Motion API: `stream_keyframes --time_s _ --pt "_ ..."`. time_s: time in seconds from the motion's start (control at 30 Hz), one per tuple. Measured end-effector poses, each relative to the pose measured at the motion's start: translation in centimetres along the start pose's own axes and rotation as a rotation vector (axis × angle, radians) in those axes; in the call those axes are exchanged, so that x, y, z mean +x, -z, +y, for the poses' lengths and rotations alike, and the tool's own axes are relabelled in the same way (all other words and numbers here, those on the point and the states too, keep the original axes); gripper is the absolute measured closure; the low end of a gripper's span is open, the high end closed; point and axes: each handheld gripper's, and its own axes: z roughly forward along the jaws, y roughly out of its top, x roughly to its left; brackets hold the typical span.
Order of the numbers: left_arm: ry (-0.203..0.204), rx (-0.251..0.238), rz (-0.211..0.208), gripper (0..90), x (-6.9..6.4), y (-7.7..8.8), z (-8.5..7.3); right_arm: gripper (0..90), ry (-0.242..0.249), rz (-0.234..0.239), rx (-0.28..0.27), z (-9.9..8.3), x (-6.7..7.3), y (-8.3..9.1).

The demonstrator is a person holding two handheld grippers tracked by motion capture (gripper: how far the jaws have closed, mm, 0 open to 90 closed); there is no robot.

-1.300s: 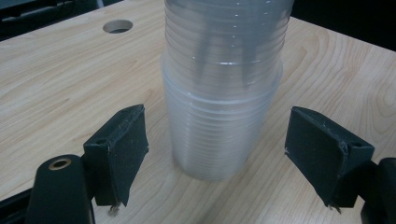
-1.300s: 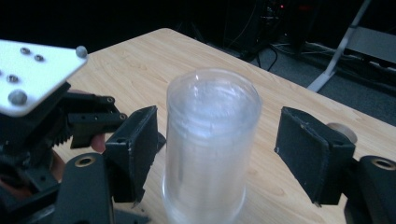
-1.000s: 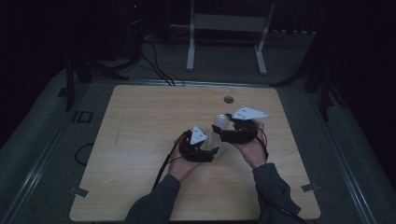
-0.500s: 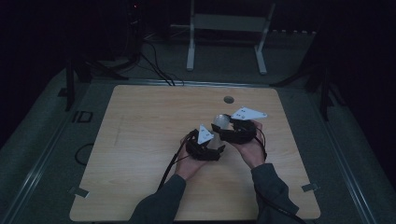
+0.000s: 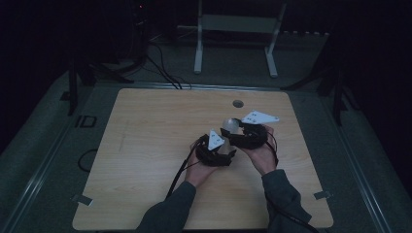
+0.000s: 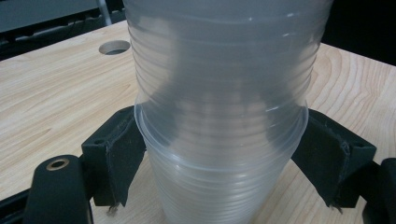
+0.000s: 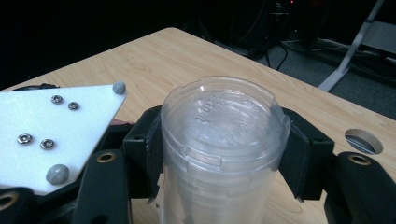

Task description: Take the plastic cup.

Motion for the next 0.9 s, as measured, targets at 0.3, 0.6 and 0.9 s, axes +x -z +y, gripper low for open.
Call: stream_keyframes --time_s 0.3,0.6,0.9 --pt "-0.011 0.009 -0.002 20.2 -0.1 0.0 0.0 40.1 0.0 -0.004 -0.027 0.7 0.0 0.6" --pt "-0.014 0.014 -0.005 20.1 -0.1 0.0 -0.1 40.9 -0.006 0.001 -0.066 1.5 -0.1 1.3" --pt "-0.003 -0.012 -0.009 19.4 -0.1 0.6 0.4 41.0 0.003 -0.003 -0.105 2.8 0.0 2.6"
